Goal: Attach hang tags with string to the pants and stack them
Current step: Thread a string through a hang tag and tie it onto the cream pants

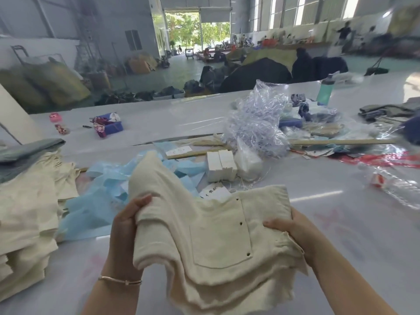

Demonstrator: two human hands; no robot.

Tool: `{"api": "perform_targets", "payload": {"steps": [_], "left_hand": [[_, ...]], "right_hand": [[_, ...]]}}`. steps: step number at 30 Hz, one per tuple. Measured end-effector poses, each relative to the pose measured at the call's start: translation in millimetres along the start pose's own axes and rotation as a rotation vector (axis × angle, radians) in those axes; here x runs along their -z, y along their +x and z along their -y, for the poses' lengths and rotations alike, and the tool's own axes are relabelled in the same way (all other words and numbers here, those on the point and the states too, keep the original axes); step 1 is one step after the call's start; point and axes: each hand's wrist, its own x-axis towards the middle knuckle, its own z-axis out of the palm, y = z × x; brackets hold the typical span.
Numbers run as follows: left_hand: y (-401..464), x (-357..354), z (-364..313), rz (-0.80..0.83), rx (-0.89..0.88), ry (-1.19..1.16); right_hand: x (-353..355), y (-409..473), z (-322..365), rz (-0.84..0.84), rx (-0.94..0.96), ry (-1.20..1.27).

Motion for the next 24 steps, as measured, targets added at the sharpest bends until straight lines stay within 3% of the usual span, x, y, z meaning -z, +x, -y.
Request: {"api": "perform_targets", "payload": {"steps": [3, 9, 14, 18, 22, 24], "left_hand": [[-7.9, -21.6, -2.5, 0.149, 0.093, -0.098], [-5.3, -94.1, 7.6, 0.14, 0.259, 0.004], [17.1, -179.3, 30.5, 0.328, 0.282, 0.09], [32.0, -270.9, 61.8, 0.524, 0.35, 0.094], [55.2, -357.4, 106.3, 0.648, 0.312, 0.187], [81.1, -384.1, 137.7, 0.622, 0.153, 0.379]], "right_hand": [[0.9, 1.2, 1.8, -0.024, 0.029, -0.013], [34.4, -13.1, 18.5, -0.187, 0.114, -0.016], [103.4, -43.6, 56.3, -0.457, 0.321, -0.04], [174.7, -73.9, 71.8, -0.792, 0.491, -0.07], [245.3, -92.3, 50.6, -1.144, 0.338, -0.046], [274.8, -94.4, 35.9, -1.15, -0.011, -0.228]]}}
